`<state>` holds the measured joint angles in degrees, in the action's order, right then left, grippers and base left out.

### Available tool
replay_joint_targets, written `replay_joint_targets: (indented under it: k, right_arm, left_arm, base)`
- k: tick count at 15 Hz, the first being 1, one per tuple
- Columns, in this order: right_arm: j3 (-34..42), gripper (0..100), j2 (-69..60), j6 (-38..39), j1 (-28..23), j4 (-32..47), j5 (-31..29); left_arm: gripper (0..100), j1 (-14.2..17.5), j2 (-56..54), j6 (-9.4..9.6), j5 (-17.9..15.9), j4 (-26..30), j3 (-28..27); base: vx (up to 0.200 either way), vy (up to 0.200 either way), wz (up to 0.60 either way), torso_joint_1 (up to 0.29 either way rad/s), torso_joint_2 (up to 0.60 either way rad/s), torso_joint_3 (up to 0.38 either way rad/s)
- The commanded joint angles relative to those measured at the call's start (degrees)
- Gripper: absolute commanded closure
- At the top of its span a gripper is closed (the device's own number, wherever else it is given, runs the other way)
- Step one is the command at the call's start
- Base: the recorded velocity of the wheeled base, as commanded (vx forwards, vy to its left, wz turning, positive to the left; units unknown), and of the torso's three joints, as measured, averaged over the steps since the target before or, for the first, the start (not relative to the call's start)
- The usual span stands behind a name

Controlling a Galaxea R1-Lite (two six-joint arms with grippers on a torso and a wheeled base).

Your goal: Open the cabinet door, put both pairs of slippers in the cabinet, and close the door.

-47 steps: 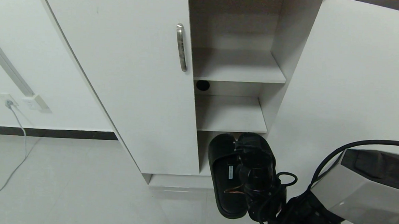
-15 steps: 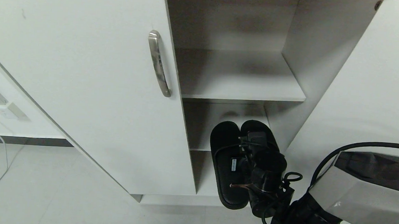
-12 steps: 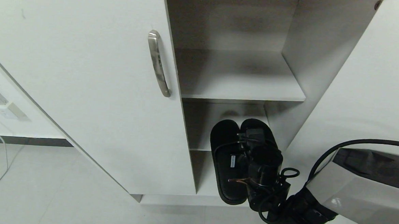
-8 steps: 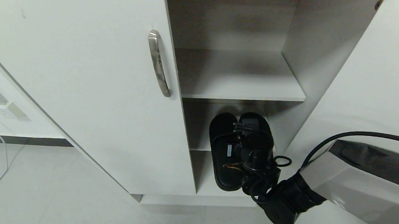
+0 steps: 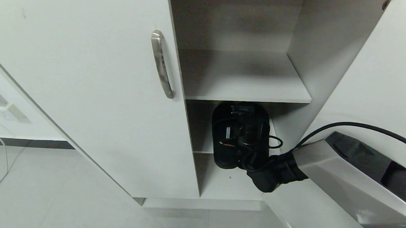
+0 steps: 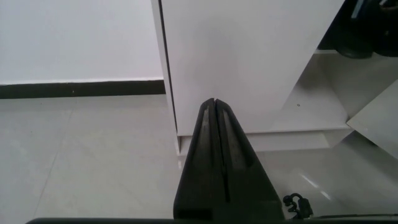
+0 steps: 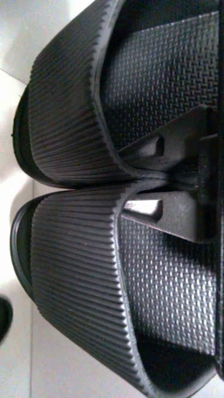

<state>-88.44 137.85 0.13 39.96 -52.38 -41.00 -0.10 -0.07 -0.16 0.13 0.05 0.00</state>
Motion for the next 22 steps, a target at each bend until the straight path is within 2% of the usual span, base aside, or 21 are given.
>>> replay_joint_targets:
  k: [1,4,18,19,22]
  right_arm:
    - [-5.0,100,2.2,0.0,-1.1,1.8,0.0]
    - [-8.2,100,3.6,0.0,-2.3,3.3,0.0]
    - [-8.8,100,5.5,0.1,-2.6,3.8,0.0]
    - [-8.8,0,5.6,0.1,-2.6,3.8,0.0]
    - [-6.7,0,5.0,0.1,-2.3,3.7,0.0]
  left_arm:
    - [100,0.0,0.1,-0.02,0.0,0.0,0.0]
    - [100,0.0,0.1,-0.02,0.0,0.0,0.0]
    - [100,0.0,0.1,-0.02,0.1,0.0,0.0]
    - [100,0.0,0.1,-0.02,0.1,0.0,0.0]
    - [100,0.0,0.1,-0.02,0.1,0.0,0.0]
  base:
    - [0.000,0.000,0.00,0.000,0.00,0.000]
    - [0.000,0.000,0.00,0.000,0.00,0.000]
    - [0.000,0.000,0.00,0.000,0.00,0.000]
    - [0.000,0.000,0.00,0.000,0.00,0.000]
    - [0.000,0.000,0.00,0.000,0.00,0.000]
